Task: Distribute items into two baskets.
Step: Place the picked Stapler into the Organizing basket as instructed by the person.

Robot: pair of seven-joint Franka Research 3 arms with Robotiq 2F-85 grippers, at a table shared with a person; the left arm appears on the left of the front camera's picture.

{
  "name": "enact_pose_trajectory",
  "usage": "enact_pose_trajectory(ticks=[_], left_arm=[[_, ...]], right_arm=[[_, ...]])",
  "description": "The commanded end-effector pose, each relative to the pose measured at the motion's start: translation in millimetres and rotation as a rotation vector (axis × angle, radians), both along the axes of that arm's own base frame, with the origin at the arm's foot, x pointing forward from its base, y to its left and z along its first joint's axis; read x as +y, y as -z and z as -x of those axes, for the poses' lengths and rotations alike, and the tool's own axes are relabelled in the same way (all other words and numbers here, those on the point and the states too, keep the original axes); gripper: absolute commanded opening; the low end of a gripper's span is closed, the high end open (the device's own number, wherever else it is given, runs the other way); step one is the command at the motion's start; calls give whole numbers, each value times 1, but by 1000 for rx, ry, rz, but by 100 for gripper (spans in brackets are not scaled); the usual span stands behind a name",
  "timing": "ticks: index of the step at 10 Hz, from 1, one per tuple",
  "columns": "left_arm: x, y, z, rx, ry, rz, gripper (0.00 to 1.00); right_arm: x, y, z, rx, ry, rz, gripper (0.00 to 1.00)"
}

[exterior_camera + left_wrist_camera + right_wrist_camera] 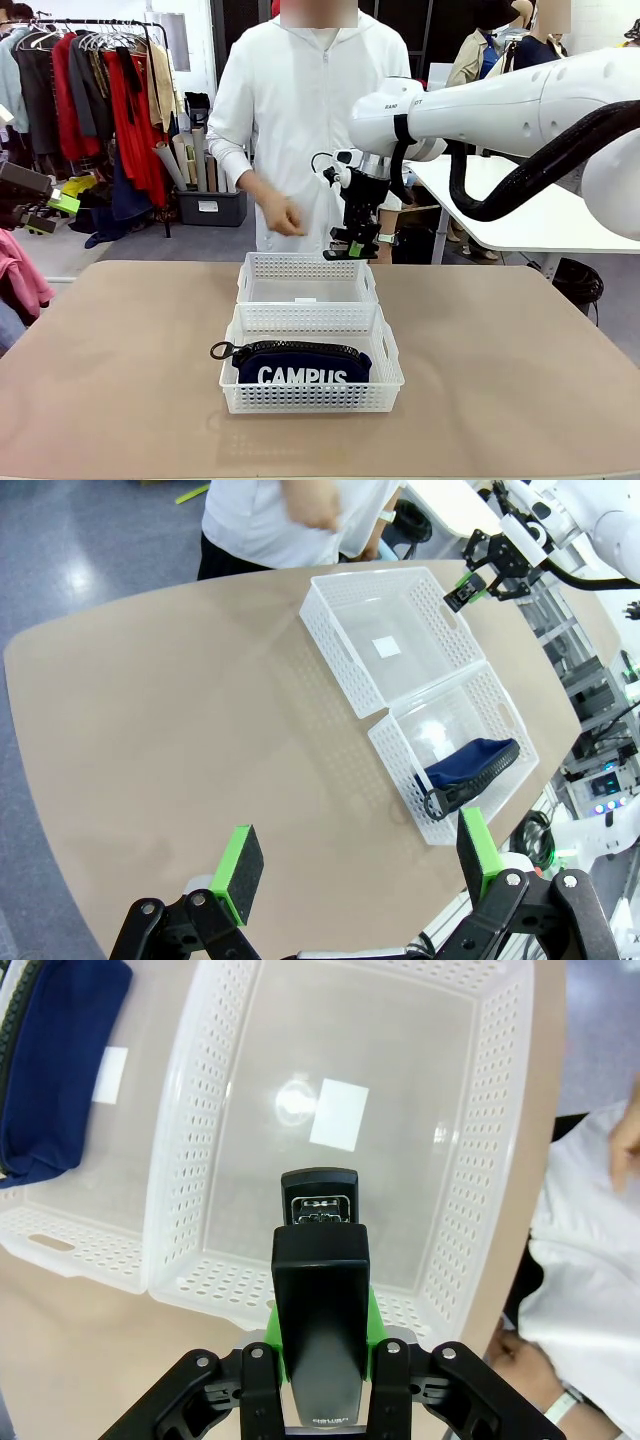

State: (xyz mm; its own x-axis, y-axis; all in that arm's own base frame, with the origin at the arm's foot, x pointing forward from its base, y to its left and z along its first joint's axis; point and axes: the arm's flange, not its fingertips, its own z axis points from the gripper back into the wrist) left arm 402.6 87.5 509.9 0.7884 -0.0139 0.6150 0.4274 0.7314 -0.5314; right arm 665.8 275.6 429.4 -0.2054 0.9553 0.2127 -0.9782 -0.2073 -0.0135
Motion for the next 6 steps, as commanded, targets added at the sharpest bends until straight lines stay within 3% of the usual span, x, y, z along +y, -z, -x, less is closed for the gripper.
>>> enact_pose_trajectory(ticks=[1,6], left_arm=[[0,-1,0,-13,-1,21,100],[0,-1,0,-13,-1,21,100]], right_arm=[[12,0,14,-49,27,-14,0],[43,23,19,-10,77,-44,0]])
